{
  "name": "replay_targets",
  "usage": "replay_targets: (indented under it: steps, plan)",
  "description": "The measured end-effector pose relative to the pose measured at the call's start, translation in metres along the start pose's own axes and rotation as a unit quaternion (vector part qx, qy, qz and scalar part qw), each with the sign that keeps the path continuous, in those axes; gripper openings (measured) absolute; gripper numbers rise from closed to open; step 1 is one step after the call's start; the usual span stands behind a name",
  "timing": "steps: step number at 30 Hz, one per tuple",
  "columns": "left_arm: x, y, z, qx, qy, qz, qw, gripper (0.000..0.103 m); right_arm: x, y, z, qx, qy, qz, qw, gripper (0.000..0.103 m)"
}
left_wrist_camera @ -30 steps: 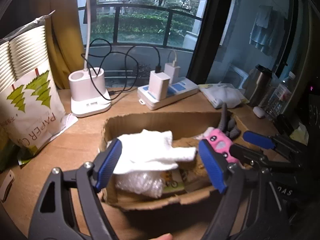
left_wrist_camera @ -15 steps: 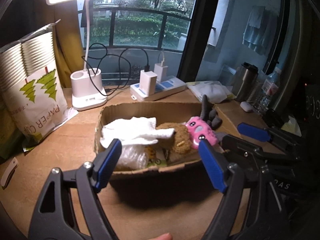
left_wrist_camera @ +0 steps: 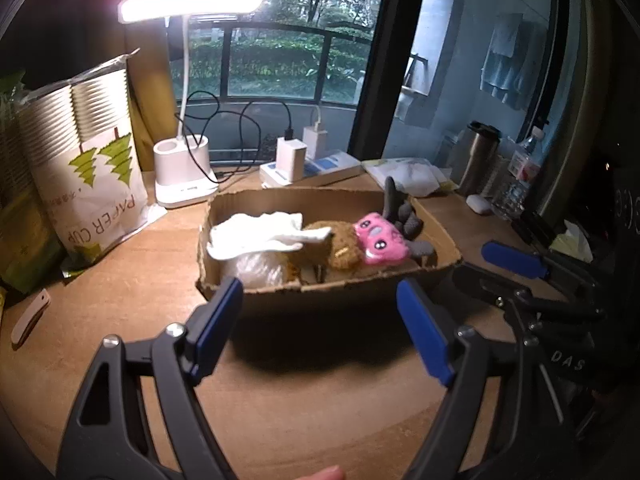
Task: Organize soft objects
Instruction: 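Release the white wipe in the box with the left tool and withdraw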
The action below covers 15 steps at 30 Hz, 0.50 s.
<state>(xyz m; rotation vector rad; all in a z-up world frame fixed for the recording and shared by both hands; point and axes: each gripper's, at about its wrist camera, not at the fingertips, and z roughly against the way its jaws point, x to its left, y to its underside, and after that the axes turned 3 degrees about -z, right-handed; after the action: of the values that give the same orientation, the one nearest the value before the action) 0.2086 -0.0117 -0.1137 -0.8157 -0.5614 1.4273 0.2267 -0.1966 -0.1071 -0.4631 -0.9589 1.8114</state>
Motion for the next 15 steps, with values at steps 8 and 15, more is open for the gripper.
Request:
replay_targets:
  steps: [8,15]
  plan:
    - [-0.009,0.014,0.018,-0.006,-0.001,-0.007,1.0,0.081,0.001,0.017,0.021,-0.005,0.009,-0.004,1.0,0.054]
    - [-0.015,0.022,0.038,-0.015,-0.001,-0.015,0.9998,0.081,0.003,0.028,0.038,-0.012,0.018,-0.004,1.0,0.054]
